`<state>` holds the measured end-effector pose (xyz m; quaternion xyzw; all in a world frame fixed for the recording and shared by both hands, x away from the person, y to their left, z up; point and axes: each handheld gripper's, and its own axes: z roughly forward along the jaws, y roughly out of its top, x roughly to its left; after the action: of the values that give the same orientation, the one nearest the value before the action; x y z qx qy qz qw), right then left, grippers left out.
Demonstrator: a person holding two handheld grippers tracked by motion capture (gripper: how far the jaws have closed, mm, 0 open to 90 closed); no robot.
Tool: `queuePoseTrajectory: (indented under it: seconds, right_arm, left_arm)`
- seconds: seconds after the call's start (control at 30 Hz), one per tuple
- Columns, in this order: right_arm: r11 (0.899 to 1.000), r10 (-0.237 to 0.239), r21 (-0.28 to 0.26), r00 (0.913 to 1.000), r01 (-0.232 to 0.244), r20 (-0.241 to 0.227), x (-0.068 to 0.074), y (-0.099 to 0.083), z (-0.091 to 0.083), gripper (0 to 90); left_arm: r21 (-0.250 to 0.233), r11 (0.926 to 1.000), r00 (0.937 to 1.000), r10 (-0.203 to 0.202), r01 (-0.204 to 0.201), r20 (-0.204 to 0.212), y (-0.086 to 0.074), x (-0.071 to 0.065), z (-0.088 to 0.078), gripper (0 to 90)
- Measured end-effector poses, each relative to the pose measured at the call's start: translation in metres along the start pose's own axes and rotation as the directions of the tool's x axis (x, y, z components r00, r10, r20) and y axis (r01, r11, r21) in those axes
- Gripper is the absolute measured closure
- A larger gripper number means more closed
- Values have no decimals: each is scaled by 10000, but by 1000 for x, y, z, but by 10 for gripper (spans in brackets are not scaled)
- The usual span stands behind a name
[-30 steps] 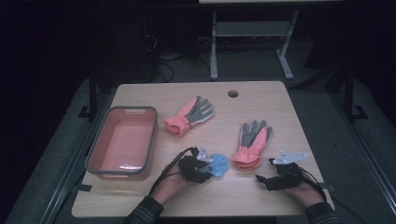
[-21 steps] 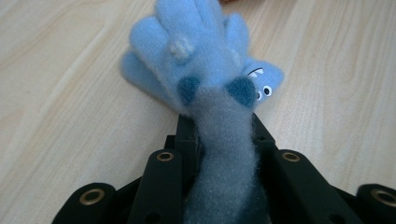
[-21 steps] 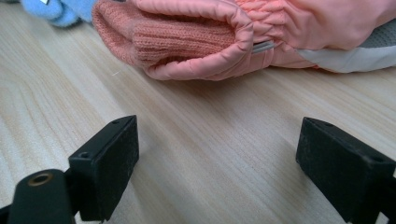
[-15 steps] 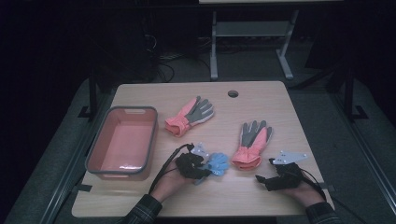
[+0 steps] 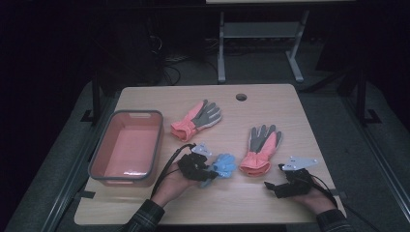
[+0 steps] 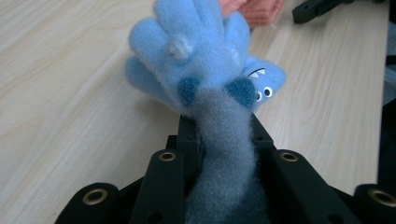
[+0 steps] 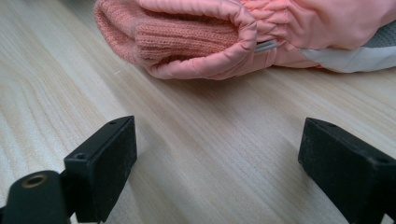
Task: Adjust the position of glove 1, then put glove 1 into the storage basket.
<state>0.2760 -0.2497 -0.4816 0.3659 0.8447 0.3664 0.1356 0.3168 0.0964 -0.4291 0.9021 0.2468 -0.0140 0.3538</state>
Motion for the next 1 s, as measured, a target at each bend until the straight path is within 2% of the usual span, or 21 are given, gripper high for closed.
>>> queuePoseTrajectory:
  seconds: [0.03,0.1,0.27,0.37,0.43,0.53,0.73,1.0]
  right_arm:
    - [10000,-1,4,10000,1,3,0,0,0,111]
    - [10000,4,1,10000,-4,1,0,0,0,111]
    - [10000,0,1,10000,0,5,0,0,0,111]
    - [10000,5,2,10000,-5,1,0,0,0,111]
    - [10000,6,-2,10000,-6,2,0,0,0,111]
    - [10000,10,-1,10000,-10,5,0,0,0,111]
    - [10000,9,1,10000,-9,-3,0,0,0,111]
    - [10000,-71,-31,10000,71,0,0,0,0,110]
  left_arm:
    - [53,10000,10000,76,-75,-40,0,1,-2,735]
    - [-121,9999,9999,-110,110,-8,1,1,-6,736]
    - [-209,9995,9997,-220,217,-144,3,3,-14,735]
    - [-248,9995,9993,-185,177,-334,5,6,-22,735]
    - [-412,9983,9986,-433,421,-290,4,7,-24,735]
    - [-401,9982,9979,-461,443,-446,4,10,-31,735]
    - [-655,9948,9946,-817,775,-637,3,18,-51,734]
    - [-850,9912,9898,-1094,1017,-910,0,29,-73,734]
